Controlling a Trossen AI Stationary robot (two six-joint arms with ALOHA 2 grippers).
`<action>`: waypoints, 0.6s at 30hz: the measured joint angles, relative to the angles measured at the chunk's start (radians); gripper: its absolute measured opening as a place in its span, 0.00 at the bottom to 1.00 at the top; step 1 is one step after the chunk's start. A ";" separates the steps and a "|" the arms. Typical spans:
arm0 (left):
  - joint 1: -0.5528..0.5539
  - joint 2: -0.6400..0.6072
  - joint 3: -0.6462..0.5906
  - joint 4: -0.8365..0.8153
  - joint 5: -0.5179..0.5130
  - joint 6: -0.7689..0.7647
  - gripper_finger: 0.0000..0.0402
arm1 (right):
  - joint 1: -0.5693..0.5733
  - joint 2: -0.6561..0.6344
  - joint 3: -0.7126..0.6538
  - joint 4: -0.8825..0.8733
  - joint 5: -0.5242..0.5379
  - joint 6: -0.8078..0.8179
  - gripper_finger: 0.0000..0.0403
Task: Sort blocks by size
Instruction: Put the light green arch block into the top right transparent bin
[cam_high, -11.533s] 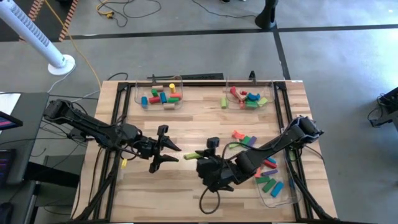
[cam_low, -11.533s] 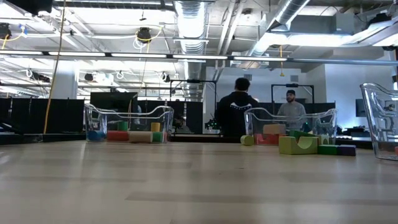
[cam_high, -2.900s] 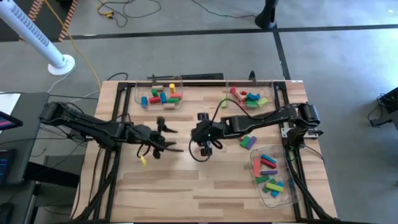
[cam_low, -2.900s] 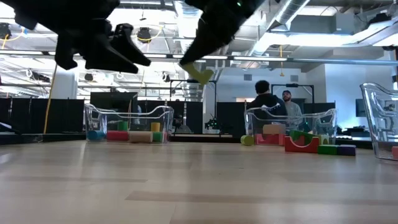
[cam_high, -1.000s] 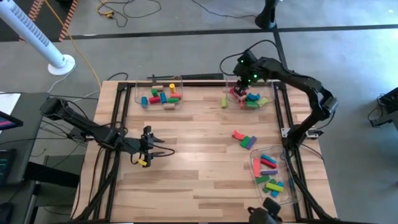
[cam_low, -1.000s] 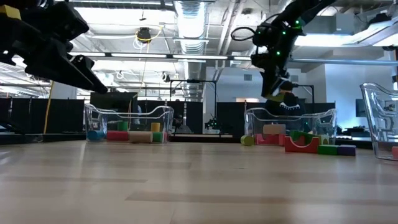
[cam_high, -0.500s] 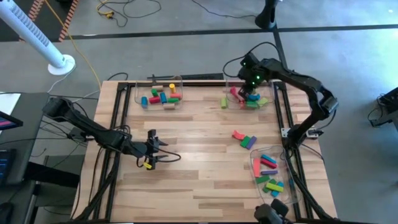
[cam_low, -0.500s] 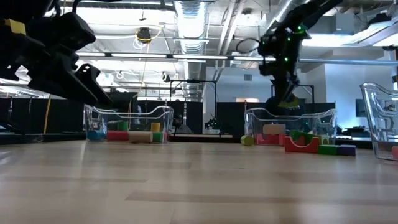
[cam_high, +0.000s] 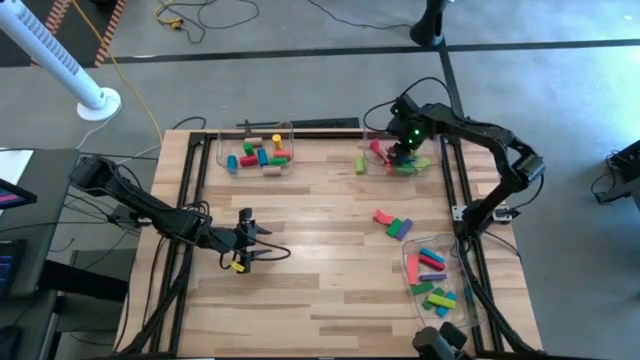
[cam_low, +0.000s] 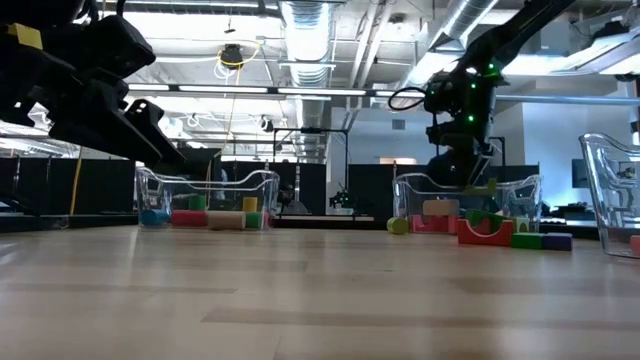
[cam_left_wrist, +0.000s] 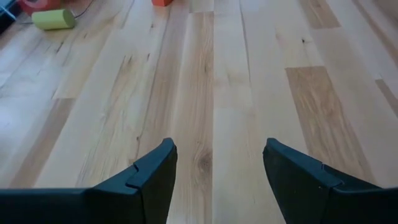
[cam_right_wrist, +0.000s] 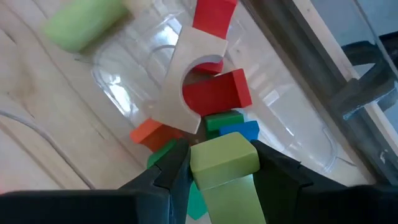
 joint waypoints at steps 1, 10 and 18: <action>0.000 0.000 0.000 0.002 0.000 0.000 0.57 | 0.001 0.000 0.000 0.001 0.000 0.001 0.42; 0.000 0.000 0.000 0.005 0.000 0.000 0.57 | 0.002 0.000 0.000 0.003 -0.003 0.047 0.49; 0.000 0.000 0.000 0.005 -0.002 0.011 0.57 | 0.002 0.000 0.000 0.003 -0.041 0.058 0.52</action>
